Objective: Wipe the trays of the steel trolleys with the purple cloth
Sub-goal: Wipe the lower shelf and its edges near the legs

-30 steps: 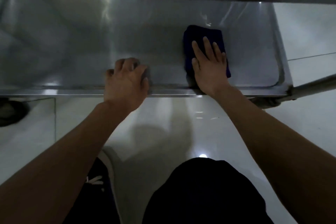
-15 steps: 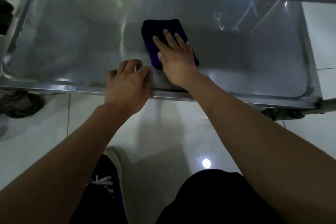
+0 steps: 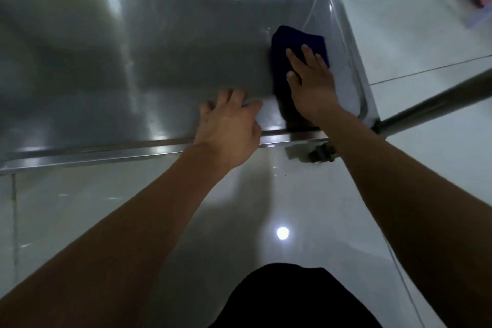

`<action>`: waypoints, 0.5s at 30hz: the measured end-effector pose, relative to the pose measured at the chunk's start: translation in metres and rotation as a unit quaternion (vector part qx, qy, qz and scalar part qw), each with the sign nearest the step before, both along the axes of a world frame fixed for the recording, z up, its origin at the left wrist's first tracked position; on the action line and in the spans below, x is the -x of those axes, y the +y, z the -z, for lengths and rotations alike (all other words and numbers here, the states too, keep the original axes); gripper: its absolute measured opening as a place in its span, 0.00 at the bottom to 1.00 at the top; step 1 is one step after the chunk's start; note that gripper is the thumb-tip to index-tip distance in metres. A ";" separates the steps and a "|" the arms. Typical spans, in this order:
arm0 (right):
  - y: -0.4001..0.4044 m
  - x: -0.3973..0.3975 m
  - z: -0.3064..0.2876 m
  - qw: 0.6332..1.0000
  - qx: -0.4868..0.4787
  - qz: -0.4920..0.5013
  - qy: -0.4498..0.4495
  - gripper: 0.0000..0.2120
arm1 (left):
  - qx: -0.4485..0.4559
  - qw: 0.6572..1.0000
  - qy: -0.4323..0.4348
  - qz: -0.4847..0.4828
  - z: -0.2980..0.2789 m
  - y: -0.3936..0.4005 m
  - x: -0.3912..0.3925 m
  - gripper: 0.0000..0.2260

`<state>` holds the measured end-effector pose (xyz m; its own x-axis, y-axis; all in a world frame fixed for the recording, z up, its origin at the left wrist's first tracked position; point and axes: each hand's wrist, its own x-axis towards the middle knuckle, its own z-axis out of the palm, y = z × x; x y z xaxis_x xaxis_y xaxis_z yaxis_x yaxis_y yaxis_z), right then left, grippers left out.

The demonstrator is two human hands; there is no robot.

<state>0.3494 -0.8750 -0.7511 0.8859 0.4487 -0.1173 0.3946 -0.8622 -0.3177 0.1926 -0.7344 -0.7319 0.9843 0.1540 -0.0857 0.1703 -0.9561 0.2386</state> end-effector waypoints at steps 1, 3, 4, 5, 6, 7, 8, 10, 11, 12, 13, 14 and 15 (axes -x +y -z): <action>-0.015 -0.006 -0.001 1.000 0.008 0.018 -0.012 0.24 | -0.011 1.000 0.009 -0.003 0.001 -0.006 -0.005 0.18; -0.042 -0.017 -0.003 0.998 0.016 0.050 -0.026 0.24 | -0.024 0.999 0.022 -0.015 0.003 -0.013 -0.010 0.18; -0.051 -0.021 -0.004 0.998 0.020 0.060 -0.030 0.24 | -0.023 0.999 0.021 -0.021 0.005 -0.014 -0.011 0.17; -0.057 -0.024 -0.004 0.997 0.023 0.065 -0.035 0.23 | -0.021 0.999 0.014 -0.024 0.005 -0.014 -0.011 0.17; -0.058 -0.026 -0.004 0.997 0.026 0.066 -0.039 0.23 | -0.022 0.999 0.005 -0.023 0.006 -0.013 -0.010 0.17; -0.057 -0.026 -0.004 0.997 0.025 0.066 -0.040 0.24 | -0.025 0.999 -0.003 -0.020 0.007 -0.012 -0.007 0.17; -0.054 -0.026 -0.003 0.996 0.023 0.070 -0.040 0.24 | -0.027 0.999 -0.009 -0.015 0.008 -0.010 -0.006 0.17; -0.047 -0.026 -0.004 0.996 0.020 0.084 -0.036 0.24 | -0.026 0.999 -0.015 -0.010 0.009 -0.009 -0.004 0.18; -0.043 -0.027 -0.004 0.995 0.022 0.087 -0.029 0.24 | -0.023 1.000 -0.016 -0.011 0.008 -0.007 -0.004 0.18; -0.038 -0.029 -0.006 0.996 0.027 0.085 -0.019 0.24 | -0.017 1.000 -0.017 -0.011 0.008 -0.006 -0.005 0.17; -0.031 -0.030 -0.007 0.996 0.033 0.078 -0.010 0.24 | -0.012 1.000 -0.017 -0.009 0.008 -0.003 -0.006 0.17; -0.022 -0.031 -0.008 0.997 0.038 0.066 -0.002 0.24 | -0.005 1.000 -0.019 -0.005 0.007 0.000 -0.005 0.17; -0.010 -0.030 -0.009 0.998 0.040 0.052 0.002 0.24 | 0.003 1.000 -0.022 -0.001 0.006 0.005 -0.003 0.17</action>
<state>0.3790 -0.8854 -0.7422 0.9265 0.3438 -0.1529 0.3009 -0.9209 -0.2477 0.1954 -0.7294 -0.7381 0.9867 0.1565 -0.0427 0.1623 -0.9540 0.2522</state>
